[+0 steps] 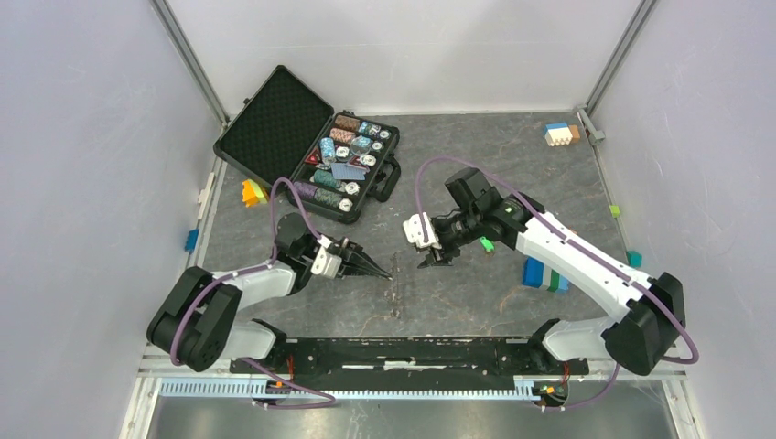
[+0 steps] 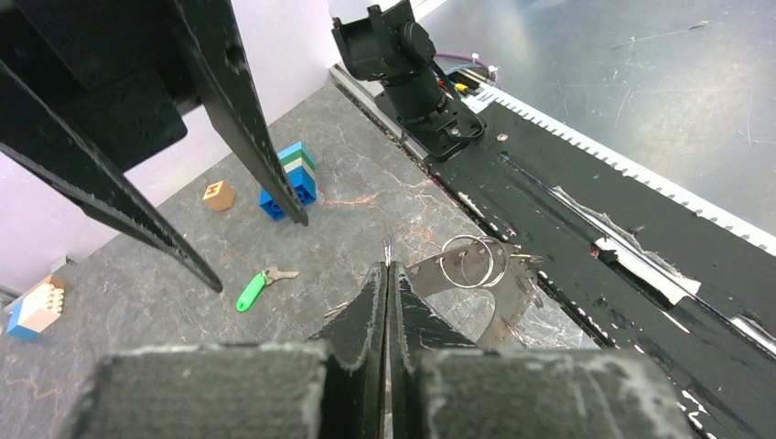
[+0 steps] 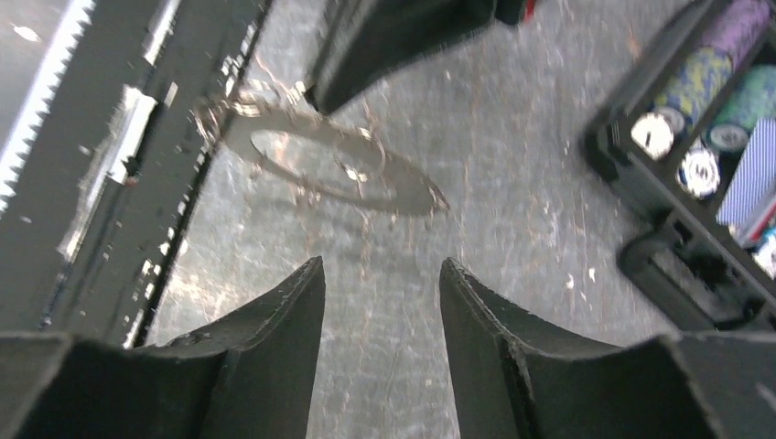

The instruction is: Put the keys on the keyring

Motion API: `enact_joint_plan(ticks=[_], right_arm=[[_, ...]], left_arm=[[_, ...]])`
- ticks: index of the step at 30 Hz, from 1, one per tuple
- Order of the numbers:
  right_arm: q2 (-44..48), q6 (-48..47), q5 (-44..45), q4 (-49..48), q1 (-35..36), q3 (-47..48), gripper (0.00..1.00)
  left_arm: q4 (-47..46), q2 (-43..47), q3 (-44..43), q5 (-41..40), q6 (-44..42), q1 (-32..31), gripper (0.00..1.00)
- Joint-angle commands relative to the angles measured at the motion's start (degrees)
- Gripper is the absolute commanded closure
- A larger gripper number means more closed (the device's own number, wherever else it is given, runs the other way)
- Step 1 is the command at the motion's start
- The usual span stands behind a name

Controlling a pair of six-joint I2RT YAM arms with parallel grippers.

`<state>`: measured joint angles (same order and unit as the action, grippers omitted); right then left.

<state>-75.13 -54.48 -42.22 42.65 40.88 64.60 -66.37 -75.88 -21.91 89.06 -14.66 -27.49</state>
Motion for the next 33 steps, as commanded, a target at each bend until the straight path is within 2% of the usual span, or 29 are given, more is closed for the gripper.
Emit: enact_joint_plan(ticks=[1,5,8,12,16,22,25,29,33], right_arm=[[-2.6,-2.1,-11.4,3.6,0.3,5.7,0.47],[-5.5,-3.6,-14.9,6.0,0.7,7.4,0.51],[-6.6,-3.2,-13.8,5.8,0.8,7.5,0.52],[-5.7,5.7,-1.6,-2.3,0.7,5.1,0.52],[-3.4,9.0,7.8,-6.8,-1.8,0.6,0.51],[-4.3,16.2,16.3,-10.4,-12.6,-3.4,0.51],[-6.1,17.9,20.9,-12.0,-15.7,-6.8,0.50],[-10.1,16.8,25.3,-11.6,-18.7,-8.8,0.48],[-11.7,6.8,25.5,-9.0,-20.3,-9.9,0.51]], left_arm=[[-1.9,-0.9,-3.0,4.6,-2.6,-0.2,0.98],[-1.3,-1.3,-3.4,5.0,-3.6,-0.3,0.98],[-0.8,-1.0,-3.5,5.4,-4.0,-0.3,0.98],[-1.1,-0.4,-2.8,5.3,-3.9,-0.4,0.98],[-1.5,0.7,-1.0,5.2,-3.4,-0.4,0.98],[-2.7,3.3,-0.4,2.2,1.9,-0.7,0.98],[-5.3,3.1,0.0,1.6,3.2,-0.7,0.98],[-5.8,2.8,0.0,0.6,3.8,-1.1,0.98],[-6.0,2.5,0.0,0.6,3.8,-1.3,0.98]])
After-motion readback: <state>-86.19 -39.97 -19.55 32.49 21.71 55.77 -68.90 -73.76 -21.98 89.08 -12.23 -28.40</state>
